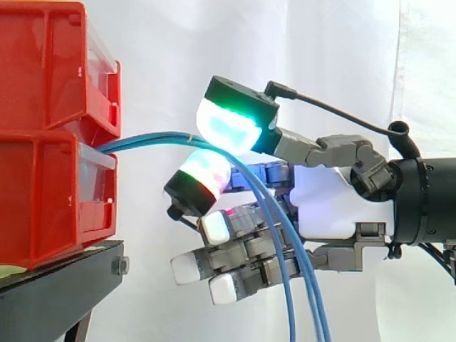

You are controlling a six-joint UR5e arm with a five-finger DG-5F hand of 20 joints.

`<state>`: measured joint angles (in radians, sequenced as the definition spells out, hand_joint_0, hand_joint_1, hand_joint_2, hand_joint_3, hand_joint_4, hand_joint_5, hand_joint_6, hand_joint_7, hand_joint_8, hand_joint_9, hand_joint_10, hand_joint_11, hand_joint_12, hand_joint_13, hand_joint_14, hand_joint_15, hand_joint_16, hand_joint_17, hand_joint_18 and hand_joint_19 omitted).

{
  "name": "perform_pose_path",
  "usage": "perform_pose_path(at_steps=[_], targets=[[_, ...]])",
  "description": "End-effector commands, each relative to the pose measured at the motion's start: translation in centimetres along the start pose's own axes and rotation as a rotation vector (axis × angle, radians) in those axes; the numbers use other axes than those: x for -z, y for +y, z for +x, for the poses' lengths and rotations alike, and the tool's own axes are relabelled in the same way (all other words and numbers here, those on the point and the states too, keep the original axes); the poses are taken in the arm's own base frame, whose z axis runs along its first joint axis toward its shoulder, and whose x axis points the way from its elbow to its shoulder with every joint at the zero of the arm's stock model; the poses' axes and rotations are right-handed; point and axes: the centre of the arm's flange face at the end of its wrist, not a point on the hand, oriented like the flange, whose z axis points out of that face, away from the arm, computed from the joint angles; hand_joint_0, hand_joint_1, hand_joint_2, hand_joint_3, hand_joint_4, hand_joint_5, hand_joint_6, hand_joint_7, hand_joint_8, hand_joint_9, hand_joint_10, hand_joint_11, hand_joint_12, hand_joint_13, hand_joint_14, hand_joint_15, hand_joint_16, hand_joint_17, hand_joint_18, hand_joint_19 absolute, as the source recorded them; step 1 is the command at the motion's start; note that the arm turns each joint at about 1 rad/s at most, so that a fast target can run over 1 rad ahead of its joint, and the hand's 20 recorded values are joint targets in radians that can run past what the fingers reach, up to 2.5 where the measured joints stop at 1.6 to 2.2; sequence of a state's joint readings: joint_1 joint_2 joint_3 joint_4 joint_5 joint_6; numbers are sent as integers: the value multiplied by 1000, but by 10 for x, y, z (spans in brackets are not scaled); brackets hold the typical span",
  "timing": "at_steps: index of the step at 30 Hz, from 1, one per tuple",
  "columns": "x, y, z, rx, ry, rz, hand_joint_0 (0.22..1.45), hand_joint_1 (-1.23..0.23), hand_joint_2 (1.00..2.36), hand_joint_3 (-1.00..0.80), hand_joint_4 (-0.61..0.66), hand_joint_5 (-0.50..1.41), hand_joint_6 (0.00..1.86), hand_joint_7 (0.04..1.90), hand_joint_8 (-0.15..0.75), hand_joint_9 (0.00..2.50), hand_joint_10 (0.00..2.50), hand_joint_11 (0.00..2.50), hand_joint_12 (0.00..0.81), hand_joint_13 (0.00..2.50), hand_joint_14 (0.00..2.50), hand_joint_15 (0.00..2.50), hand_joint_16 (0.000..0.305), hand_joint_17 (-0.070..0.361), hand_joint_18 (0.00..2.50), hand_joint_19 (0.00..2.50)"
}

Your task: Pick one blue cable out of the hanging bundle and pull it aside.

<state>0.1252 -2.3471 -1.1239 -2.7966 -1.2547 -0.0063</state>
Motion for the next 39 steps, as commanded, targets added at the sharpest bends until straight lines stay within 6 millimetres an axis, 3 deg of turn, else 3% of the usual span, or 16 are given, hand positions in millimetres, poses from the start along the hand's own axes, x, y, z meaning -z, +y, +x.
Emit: perform_pose_path(at_steps=[1, 11, 16, 23, 29, 31, 37, 39], targets=[[1, -1, -2, 4, -2, 12, 779, -862, 1000, -500, -26, -151, 961, 1433, 329, 959, 15, 480, 345, 770, 18, 465, 44, 99, 729, 475], [1, 0, -2, 3, -2, 10, 683, -970, 1000, -500, -34, -124, 964, 1115, 237, 1012, 15, 490, 322, 825, 20, 521, 39, 88, 718, 502], [0, 0, -3, -1, -4, 10, 655, -1021, 1000, -500, -77, -113, 952, 1045, 216, 1038, 14, 456, 312, 844, 20, 541, 37, 82, 712, 502], [0, -1, -3, -1, -4, 12, 502, -1027, 1000, -500, -100, -118, 936, 953, 204, 1029, 12, 407, 315, 858, 21, 534, 38, 86, 713, 471], [0, 0, -3, -2, -4, 9, 444, -787, 1000, -500, -82, -120, 931, 904, 229, 1070, 11, 398, 341, 883, 18, 539, 45, 101, 738, 500], [0, 0, -3, -2, -4, 9, 423, -642, 1000, -500, -101, -117, 920, 928, 241, 1117, 11, 399, 358, 897, 18, 549, 49, 111, 737, 520], [0, 0, -6, -2, -7, 8, 415, -578, 1000, -500, -128, -112, 903, 971, 246, 1161, 11, 396, 368, 906, 17, 547, 52, 116, 736, 568], [0, 0, -6, -4, -7, 6, 543, -583, 1000, -500, -166, -109, 889, 1103, 214, 1166, 15, 415, 322, 883, 20, 579, 42, 94, 665, 627]])
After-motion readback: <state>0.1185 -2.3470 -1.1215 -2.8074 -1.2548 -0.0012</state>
